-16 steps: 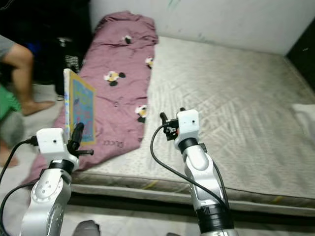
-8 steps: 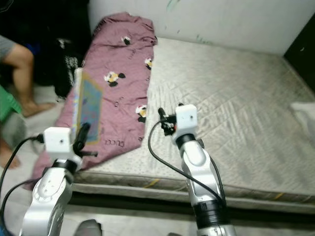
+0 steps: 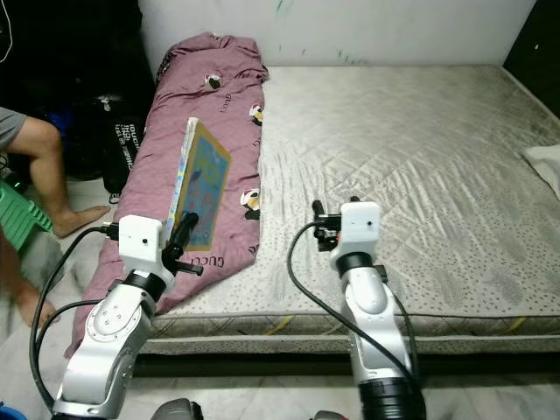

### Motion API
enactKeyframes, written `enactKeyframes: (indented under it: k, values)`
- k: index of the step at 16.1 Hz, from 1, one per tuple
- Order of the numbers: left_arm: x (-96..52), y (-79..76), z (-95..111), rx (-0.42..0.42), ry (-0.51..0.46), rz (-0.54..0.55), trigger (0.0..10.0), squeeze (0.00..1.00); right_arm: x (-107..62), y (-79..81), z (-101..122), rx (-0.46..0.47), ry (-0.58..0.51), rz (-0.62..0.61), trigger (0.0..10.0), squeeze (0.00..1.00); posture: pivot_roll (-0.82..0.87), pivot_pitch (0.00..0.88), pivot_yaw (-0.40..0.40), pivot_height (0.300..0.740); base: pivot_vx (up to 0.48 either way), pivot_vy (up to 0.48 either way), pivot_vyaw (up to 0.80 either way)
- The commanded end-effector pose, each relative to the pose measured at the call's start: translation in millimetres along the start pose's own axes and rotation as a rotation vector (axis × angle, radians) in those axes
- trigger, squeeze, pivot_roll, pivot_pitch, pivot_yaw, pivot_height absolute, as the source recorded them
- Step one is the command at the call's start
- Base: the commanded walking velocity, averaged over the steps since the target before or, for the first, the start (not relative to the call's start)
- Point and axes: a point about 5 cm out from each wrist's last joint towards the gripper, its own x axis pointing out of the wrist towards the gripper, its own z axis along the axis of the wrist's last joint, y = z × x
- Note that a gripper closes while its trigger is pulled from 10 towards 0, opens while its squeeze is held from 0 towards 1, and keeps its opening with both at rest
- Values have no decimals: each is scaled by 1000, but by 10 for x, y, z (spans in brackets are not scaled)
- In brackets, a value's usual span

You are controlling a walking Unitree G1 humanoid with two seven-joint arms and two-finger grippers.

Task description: Clean up the room

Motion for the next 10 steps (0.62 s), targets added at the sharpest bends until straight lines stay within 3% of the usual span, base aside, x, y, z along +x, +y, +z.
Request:
enactKeyframes:
  k: [1, 3, 10]
  values:
    - [-8, 37, 57, 5, -30, 16, 10000, 0, 34, 64, 99, -3, -42, 32, 10000, 0, -85, 0, 18, 740, 0, -289, 781]
    - [-40, 50, 43, 0, -27, 29, 10000, 0, 64, 78, 111, -5, -40, 41, 10000, 0, -67, 0, -3, 740, 0, -287, 688]
    - [-73, 84, 32, -21, -25, 69, 10000, 0, 86, 92, 102, -8, -20, 62, 10000, 0, -63, 0, -31, 740, 0, -294, 0]
